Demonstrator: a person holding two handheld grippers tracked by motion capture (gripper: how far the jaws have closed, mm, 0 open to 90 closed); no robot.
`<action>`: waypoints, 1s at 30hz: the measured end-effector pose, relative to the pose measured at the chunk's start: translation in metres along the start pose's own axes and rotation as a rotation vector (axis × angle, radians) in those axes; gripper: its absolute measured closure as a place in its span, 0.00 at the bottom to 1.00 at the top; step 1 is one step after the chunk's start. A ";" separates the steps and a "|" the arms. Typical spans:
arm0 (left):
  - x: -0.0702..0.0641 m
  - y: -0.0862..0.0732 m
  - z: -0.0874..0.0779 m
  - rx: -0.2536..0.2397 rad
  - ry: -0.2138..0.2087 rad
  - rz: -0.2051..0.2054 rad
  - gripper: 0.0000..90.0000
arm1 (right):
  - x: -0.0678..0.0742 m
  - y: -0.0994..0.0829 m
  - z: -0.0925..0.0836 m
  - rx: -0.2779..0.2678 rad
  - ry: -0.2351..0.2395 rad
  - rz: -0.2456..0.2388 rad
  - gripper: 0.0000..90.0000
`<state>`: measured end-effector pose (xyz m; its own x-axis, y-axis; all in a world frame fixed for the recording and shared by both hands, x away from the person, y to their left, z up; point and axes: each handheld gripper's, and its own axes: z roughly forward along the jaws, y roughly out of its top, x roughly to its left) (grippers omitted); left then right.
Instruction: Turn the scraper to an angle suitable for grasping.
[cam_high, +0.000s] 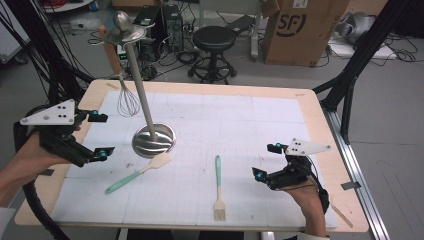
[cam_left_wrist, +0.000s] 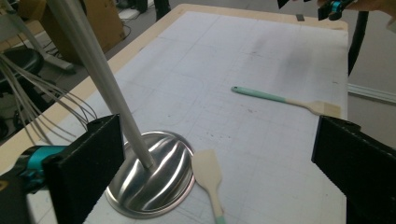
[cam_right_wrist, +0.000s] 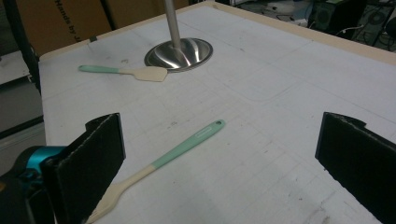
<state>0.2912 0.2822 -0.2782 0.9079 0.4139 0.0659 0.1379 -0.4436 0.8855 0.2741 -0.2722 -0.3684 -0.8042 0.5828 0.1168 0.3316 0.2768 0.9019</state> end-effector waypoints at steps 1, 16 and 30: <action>-0.001 -0.001 0.002 -0.003 -0.003 -0.003 0.05 | 0.000 0.000 0.000 -0.002 0.001 -0.002 0.00; 0.006 -0.020 0.013 0.037 -0.045 -0.024 0.47 | 0.000 0.001 0.004 0.004 0.008 -0.003 0.00; 0.011 -0.031 0.029 0.123 -0.071 -0.055 1.00 | 0.001 0.002 0.007 0.019 0.006 -0.005 0.00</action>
<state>0.3085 0.2771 -0.3184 0.9227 0.3850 -0.0182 0.2321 -0.5174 0.8236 0.2774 -0.2658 -0.3697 -0.8085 0.5772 0.1147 0.3371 0.2945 0.8942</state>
